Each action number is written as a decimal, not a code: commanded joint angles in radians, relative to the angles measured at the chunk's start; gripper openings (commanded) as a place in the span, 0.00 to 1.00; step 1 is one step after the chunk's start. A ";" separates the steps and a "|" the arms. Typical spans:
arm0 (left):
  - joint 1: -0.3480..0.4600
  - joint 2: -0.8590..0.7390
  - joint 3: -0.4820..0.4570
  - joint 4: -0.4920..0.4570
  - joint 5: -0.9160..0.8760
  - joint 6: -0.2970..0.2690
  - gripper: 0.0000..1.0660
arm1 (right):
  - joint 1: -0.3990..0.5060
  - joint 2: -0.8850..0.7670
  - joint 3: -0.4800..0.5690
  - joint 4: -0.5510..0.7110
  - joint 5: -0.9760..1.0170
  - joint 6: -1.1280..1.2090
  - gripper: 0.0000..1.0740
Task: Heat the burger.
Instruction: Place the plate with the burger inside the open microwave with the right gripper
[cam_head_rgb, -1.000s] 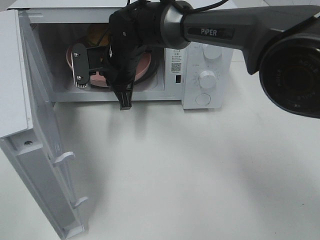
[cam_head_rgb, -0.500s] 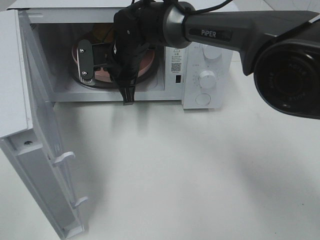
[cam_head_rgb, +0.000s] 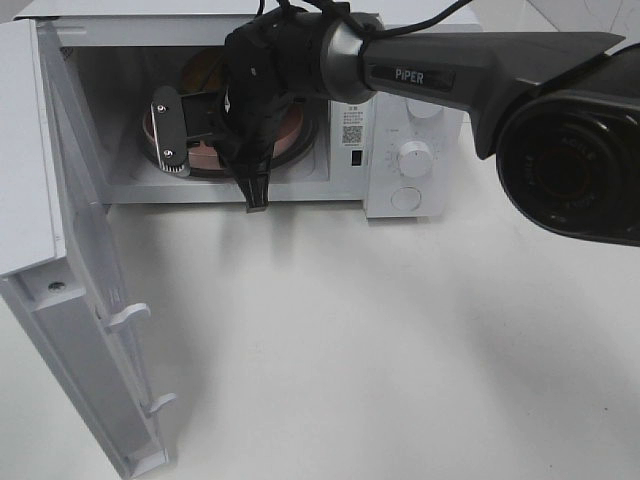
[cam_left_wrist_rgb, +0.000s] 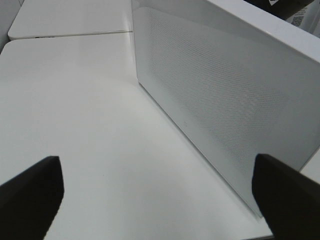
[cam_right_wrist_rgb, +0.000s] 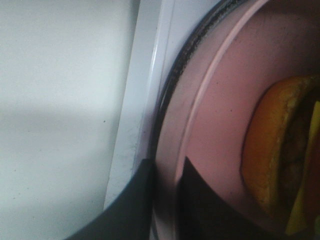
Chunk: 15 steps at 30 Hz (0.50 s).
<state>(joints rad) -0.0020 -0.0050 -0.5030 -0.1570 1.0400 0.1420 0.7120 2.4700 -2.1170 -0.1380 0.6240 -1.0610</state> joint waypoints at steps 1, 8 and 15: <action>0.001 -0.023 0.002 -0.001 -0.001 -0.001 0.88 | 0.001 -0.015 -0.017 -0.012 -0.044 -0.017 0.13; 0.001 -0.023 0.002 -0.001 -0.001 -0.001 0.88 | 0.005 -0.015 -0.017 -0.012 -0.046 -0.017 0.20; 0.001 -0.023 0.002 -0.001 -0.001 -0.001 0.88 | 0.011 -0.015 -0.017 -0.012 -0.039 -0.001 0.32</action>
<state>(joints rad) -0.0020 -0.0050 -0.5030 -0.1570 1.0400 0.1420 0.7200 2.4680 -2.1200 -0.1430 0.5900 -1.0730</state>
